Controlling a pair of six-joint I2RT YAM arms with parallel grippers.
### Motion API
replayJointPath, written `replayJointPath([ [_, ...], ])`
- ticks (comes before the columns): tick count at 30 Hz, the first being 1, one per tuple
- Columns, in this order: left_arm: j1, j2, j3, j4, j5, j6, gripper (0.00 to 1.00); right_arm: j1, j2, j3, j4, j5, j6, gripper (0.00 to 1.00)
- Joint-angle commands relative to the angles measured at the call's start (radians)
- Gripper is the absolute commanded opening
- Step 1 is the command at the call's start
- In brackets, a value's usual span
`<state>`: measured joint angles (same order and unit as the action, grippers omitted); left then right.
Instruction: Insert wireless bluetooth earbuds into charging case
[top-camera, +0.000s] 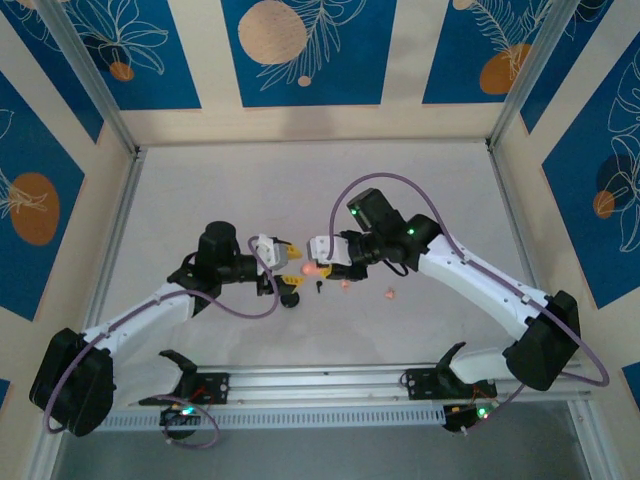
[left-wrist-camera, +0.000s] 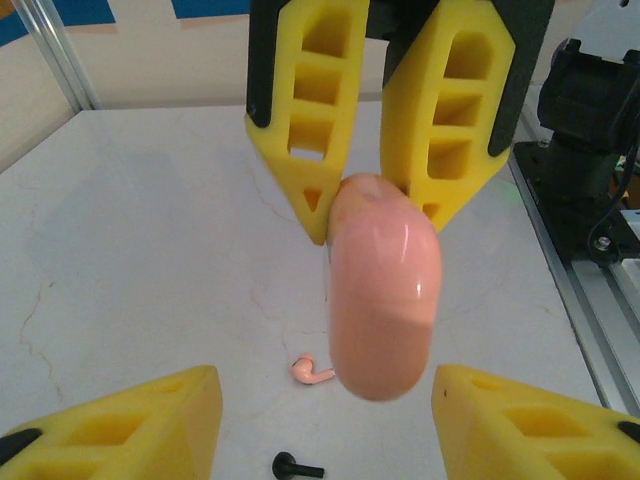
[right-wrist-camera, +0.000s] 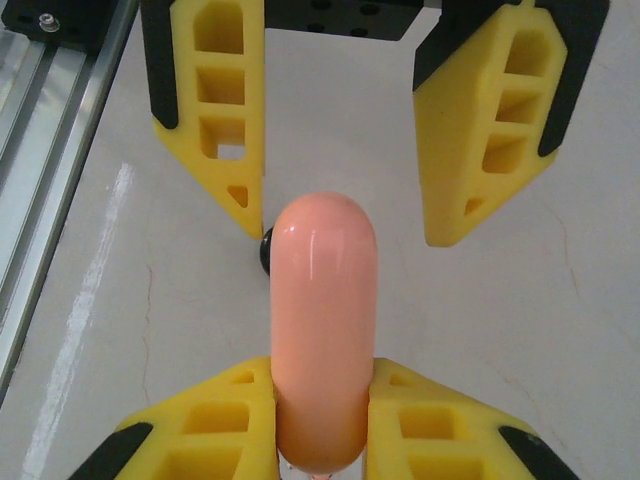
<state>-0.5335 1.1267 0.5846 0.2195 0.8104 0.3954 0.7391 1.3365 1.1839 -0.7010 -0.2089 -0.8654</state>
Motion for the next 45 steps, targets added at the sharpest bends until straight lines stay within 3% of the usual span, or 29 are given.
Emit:
replayJointPath([
  [1, -0.011, -0.007, 0.027, -0.001, 0.028, 0.012, 0.56, 0.011, 0.016, 0.035, 0.008, -0.023, -0.018, 0.14],
  [19, -0.016, -0.002, 0.025, 0.031, 0.056, -0.018, 0.43, 0.021, 0.035, 0.036, 0.046, -0.044, -0.001, 0.14],
  [27, -0.015, -0.004, 0.024, 0.029, 0.052, -0.016, 0.22, 0.022, 0.037, 0.033, 0.054, -0.041, 0.002, 0.15],
  [34, -0.016, -0.011, 0.024, 0.034, 0.047, -0.019, 0.20, -0.010, -0.014, -0.035, 0.150, -0.142, 0.103, 0.46],
  [45, -0.016, -0.012, 0.023, 0.047, 0.056, -0.031, 0.19, -0.040, -0.006, -0.046, 0.185, -0.169, 0.124, 0.49],
])
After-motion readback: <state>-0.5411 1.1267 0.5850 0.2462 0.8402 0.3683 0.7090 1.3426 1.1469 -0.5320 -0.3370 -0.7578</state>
